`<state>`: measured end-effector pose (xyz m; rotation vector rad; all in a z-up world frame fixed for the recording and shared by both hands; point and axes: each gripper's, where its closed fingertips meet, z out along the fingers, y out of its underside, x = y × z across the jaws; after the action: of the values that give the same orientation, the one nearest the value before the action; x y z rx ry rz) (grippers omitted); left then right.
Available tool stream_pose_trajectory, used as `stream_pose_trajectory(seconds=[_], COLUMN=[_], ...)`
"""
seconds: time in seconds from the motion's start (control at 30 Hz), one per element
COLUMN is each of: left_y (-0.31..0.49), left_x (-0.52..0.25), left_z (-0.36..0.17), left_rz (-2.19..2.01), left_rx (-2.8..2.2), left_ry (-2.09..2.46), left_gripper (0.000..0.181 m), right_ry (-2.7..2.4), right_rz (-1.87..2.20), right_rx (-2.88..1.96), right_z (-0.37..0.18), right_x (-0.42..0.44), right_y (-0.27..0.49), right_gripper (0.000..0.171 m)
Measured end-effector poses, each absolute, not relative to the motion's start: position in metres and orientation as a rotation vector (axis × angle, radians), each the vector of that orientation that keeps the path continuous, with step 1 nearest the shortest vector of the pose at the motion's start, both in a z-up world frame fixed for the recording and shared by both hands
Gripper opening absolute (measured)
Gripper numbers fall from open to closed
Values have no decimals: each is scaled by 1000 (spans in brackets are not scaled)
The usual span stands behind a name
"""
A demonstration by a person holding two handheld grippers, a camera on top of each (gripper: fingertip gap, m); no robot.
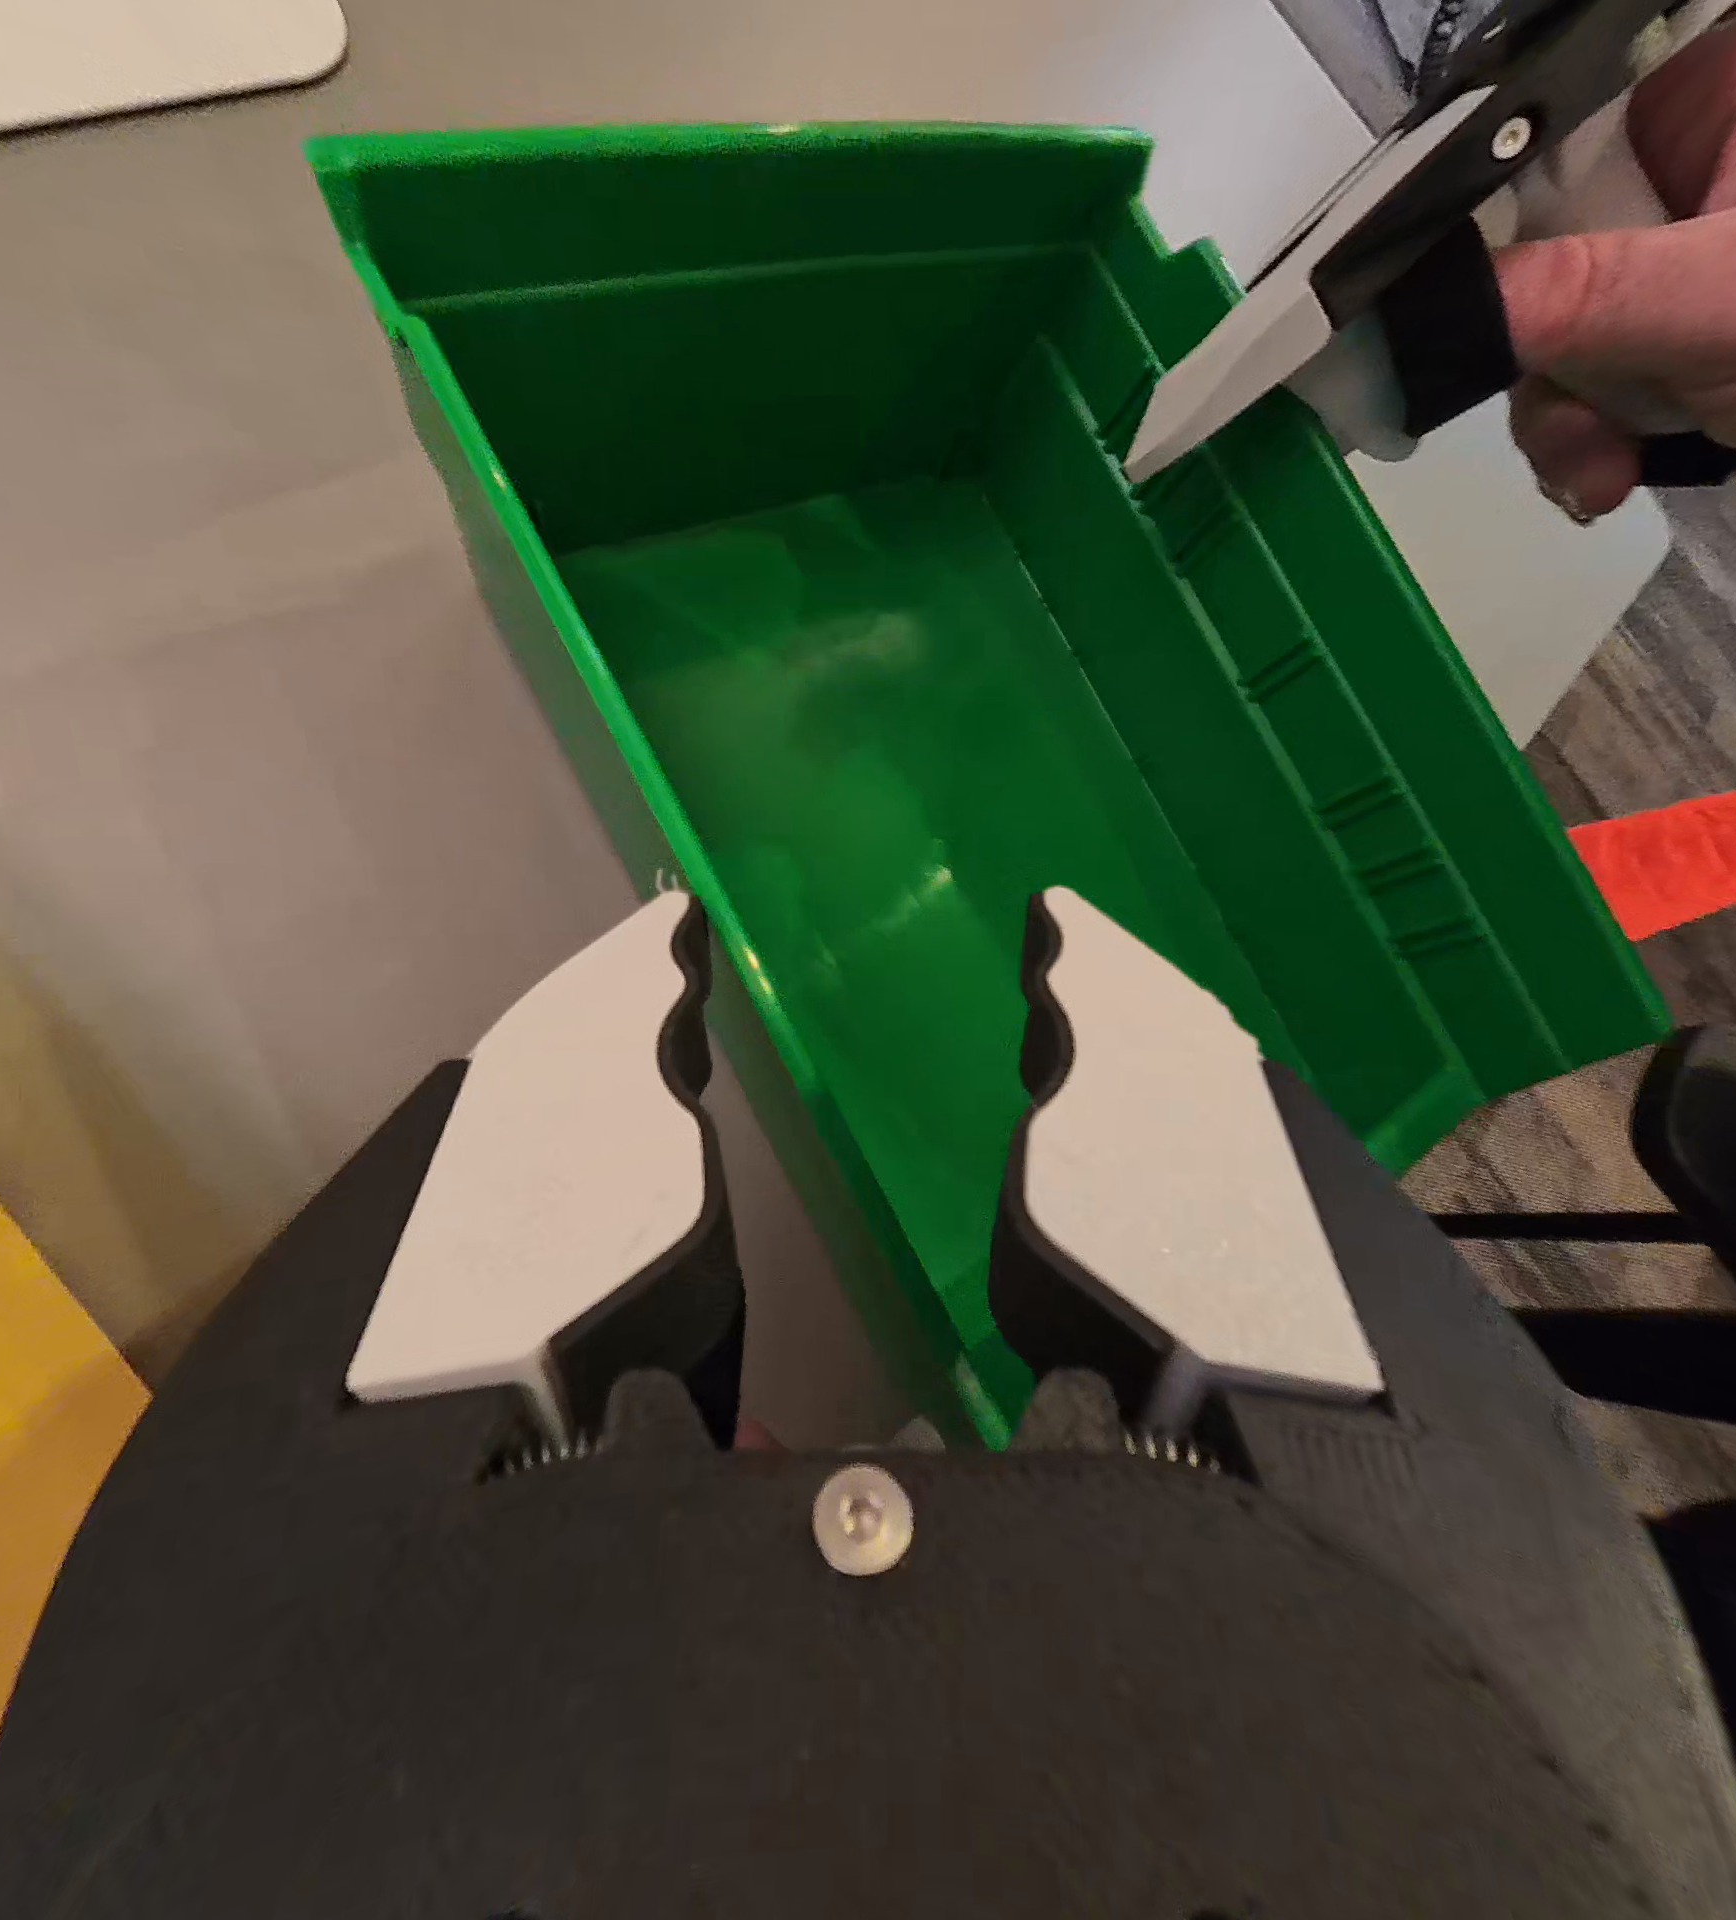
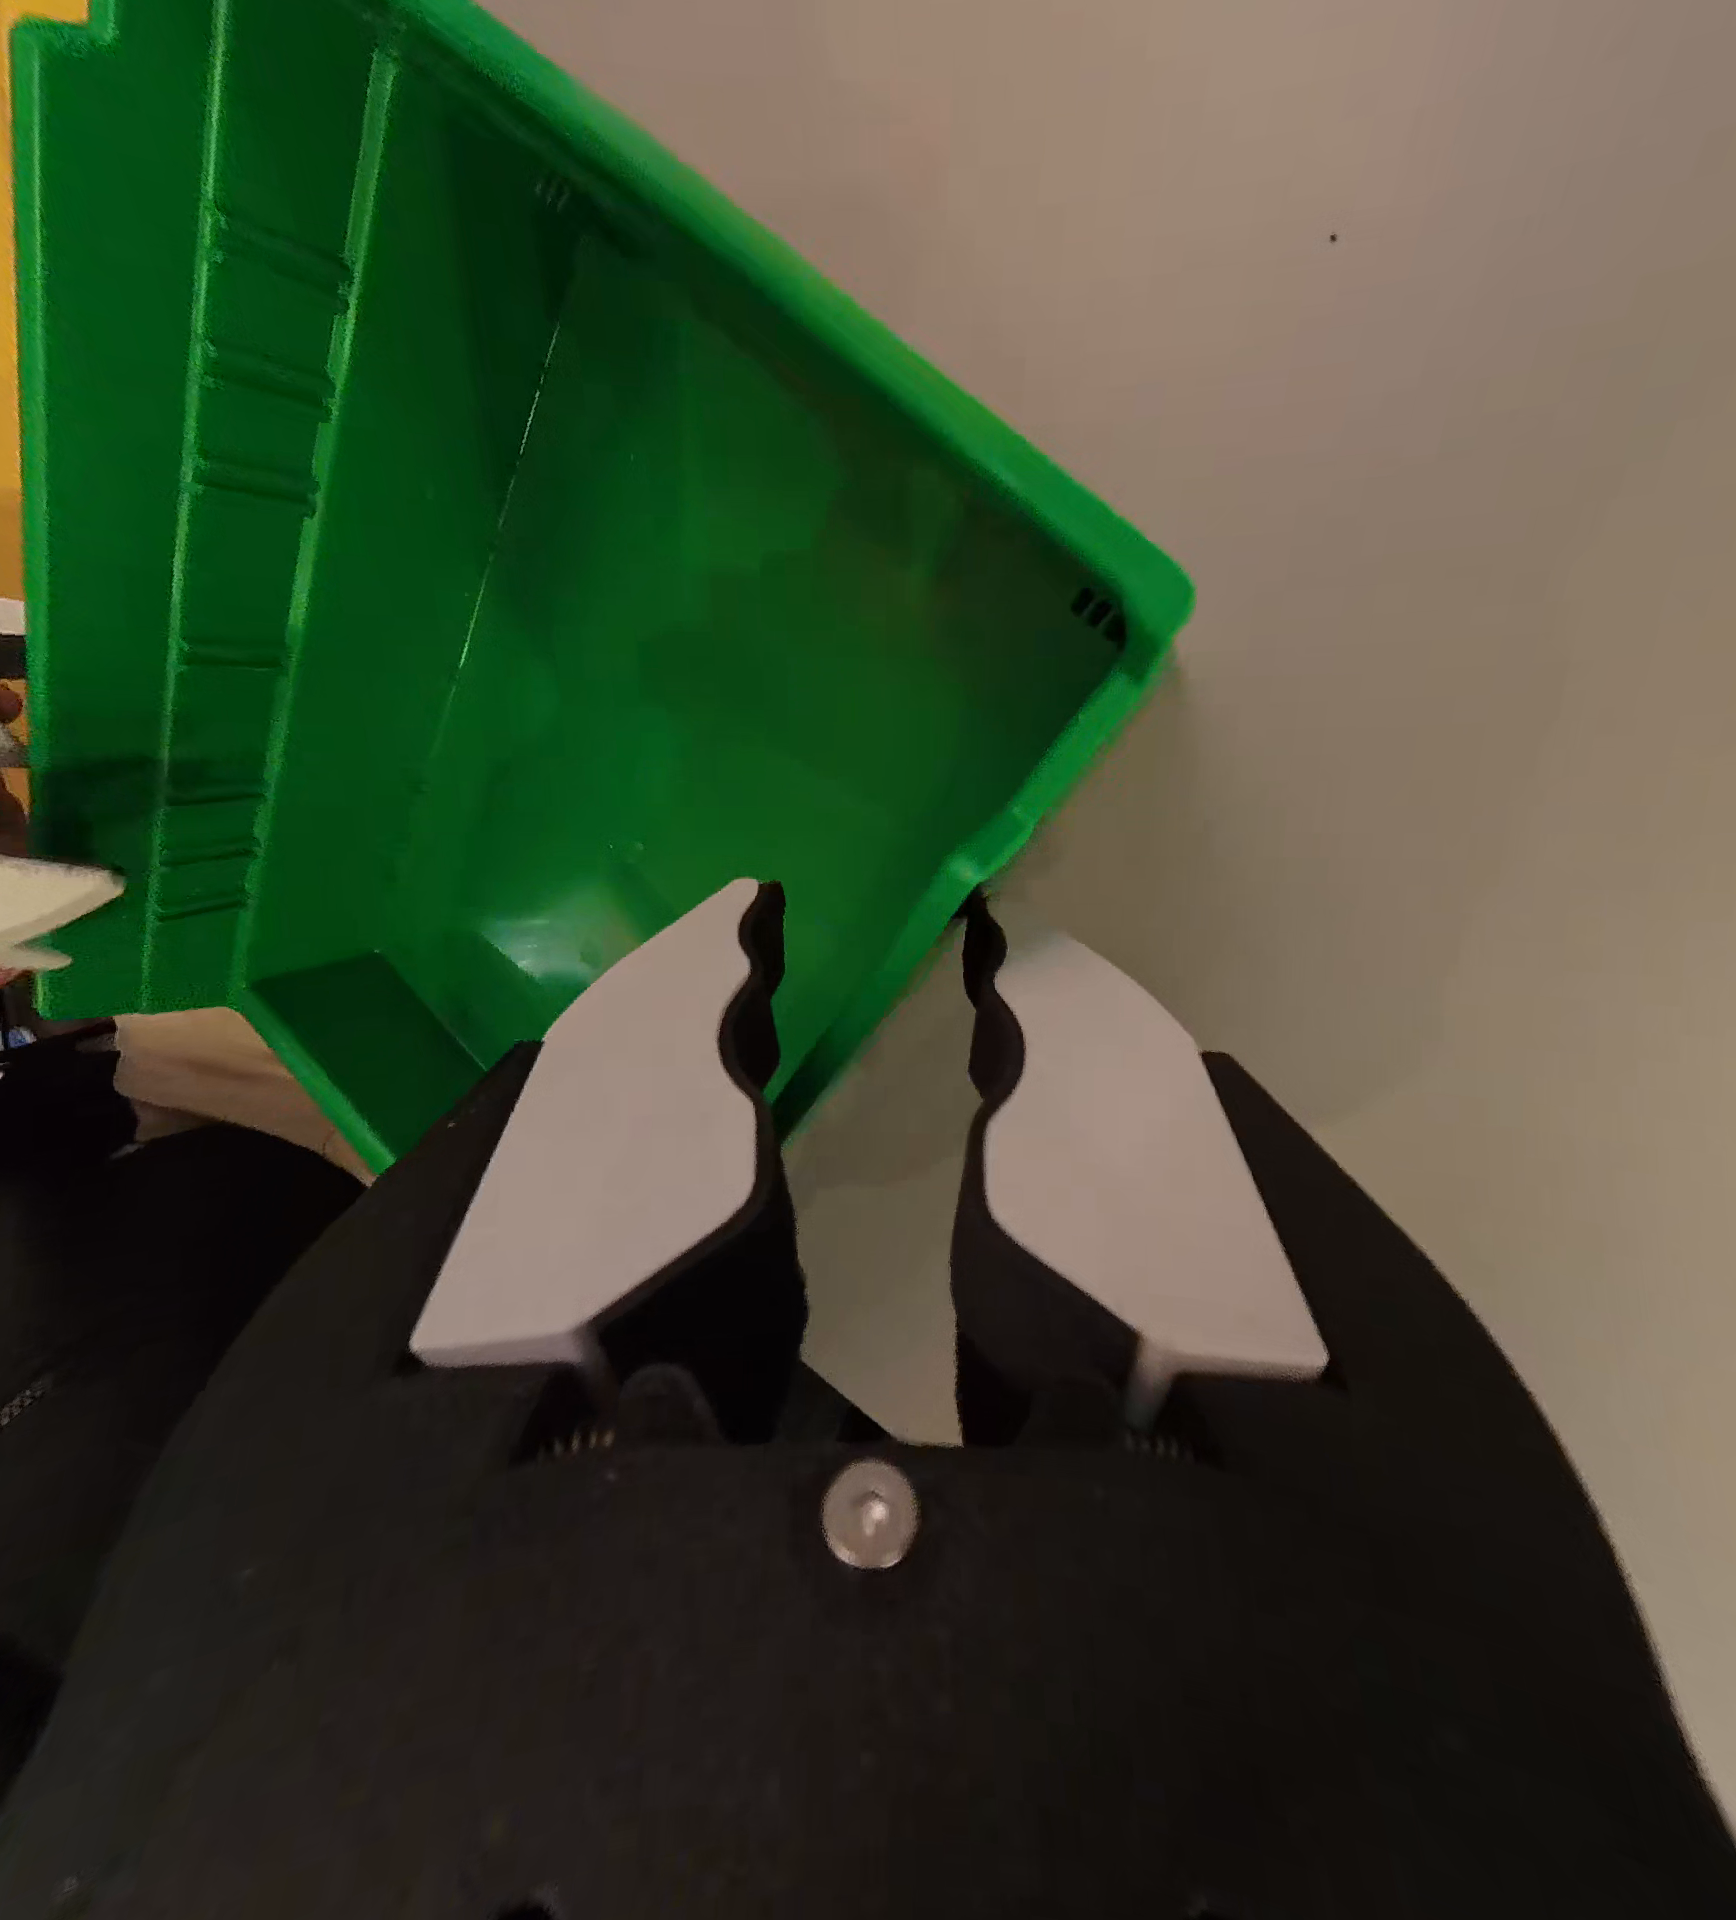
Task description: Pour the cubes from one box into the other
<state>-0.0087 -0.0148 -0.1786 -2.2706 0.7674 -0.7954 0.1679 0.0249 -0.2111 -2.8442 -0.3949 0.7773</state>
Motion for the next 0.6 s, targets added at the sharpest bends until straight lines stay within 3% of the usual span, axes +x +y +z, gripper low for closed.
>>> stream_pose_trajectory(seconds=[0.3,0.43,0.6], left_y=[-22,-23,-17], left_x=[-11,-13,-23], left_z=[-181,-172,-138], left_rz=[-810,-815,-798], left_rx=[-2306,-2304,-2230], left_ry=[767,746,750], left_gripper=[82,93,99], right_ry=[-444,-422,-312], right_rz=[805,881,793], right_rx=[-2826,-2794,-2604], right_z=[-211,-205,-163], right_x=[151,145,156], right_y=[33,37,66], right_gripper=[30,40,45])
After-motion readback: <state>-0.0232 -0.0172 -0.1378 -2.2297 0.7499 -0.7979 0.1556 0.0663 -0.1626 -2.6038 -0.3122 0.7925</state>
